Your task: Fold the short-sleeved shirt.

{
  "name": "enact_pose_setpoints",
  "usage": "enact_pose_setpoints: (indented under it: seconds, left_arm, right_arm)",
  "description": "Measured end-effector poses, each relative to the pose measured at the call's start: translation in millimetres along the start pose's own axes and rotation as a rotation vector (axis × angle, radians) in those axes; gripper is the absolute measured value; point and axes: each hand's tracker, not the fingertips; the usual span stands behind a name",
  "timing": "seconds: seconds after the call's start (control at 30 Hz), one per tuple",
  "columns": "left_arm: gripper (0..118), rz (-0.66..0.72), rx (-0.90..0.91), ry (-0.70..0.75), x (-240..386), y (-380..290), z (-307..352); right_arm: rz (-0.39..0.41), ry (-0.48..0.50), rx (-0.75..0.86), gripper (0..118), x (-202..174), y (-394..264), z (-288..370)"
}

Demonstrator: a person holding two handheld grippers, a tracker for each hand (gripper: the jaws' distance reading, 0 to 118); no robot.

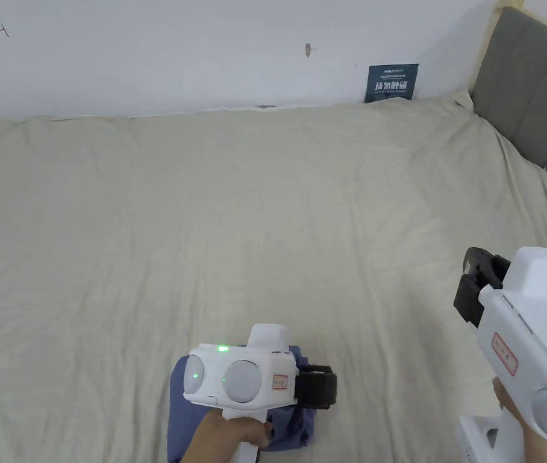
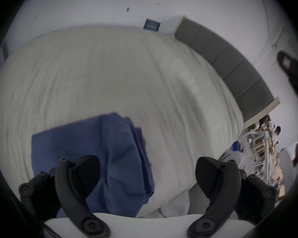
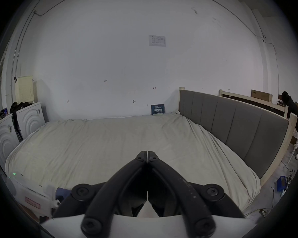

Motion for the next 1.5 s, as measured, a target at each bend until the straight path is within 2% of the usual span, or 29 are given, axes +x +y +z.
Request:
enact_pose_setpoints:
  seconds: [0.17,0.23,0.27,0.3,0.33,0.37,0.4,0.5,0.63,0.73,1.1,1.23,1.37,1.43,1.5]
  left_arm:
    - [109,0.006,0.214,0.016,-7,5,51]
    - [92,0.003,0.311,0.046,-14,3,69]
    - [92,-0.004,0.345,0.058,-17,1,76]
    - [86,-0.010,0.374,0.073,-21,-1,80]
    - [71,-0.009,0.382,0.093,-24,-2,82]
    - [39,-0.008,0.379,0.113,-28,-5,81]
    - [0,-0.009,0.372,0.136,-32,-8,78]
    - [1,-0.002,0.336,0.137,-35,-19,61]
    - [1,-0.036,0.292,0.206,-31,-35,31]
    - [1,-0.027,0.246,0.188,-27,-43,9]
    - [1,-0.103,0.099,0.194,5,-64,-72]
    - [0,0.028,0.128,0.183,-1,-60,-67]
    - [0,-0.011,0.143,0.167,1,-54,-50]
    - [0,0.005,0.248,0.107,3,-47,-27]
    - [0,-0.065,0.327,0.107,12,-33,1]
  right_arm:
    - [-0.003,0.011,0.007,1,-4,1,0]
    - [-0.003,0.018,0.011,1,-7,3,1]
    - [-0.002,0.021,0.013,1,-8,3,1]
    - [0.000,0.025,0.015,1,-10,3,1]
    - [0.002,0.027,0.017,1,-11,4,1]
    - [0.003,0.030,0.018,1,-13,3,1]
    - [0.005,0.033,0.018,1,-14,3,0]
    - [0.005,0.040,0.013,1,-16,1,-1]
    - [0.006,0.048,0.002,1,-17,-2,-2]
    - [0.011,0.048,-0.005,1,-15,-4,-2]
    - [-0.003,-0.014,-0.027,1,12,-6,-5]
    - [-0.002,-0.016,-0.031,1,12,-7,-5]
    - [-0.003,-0.003,-0.025,1,6,-3,-2]
    - [-0.001,0.007,-0.012,1,1,0,1]
    - [-0.001,0.016,0.006,1,-4,4,5]
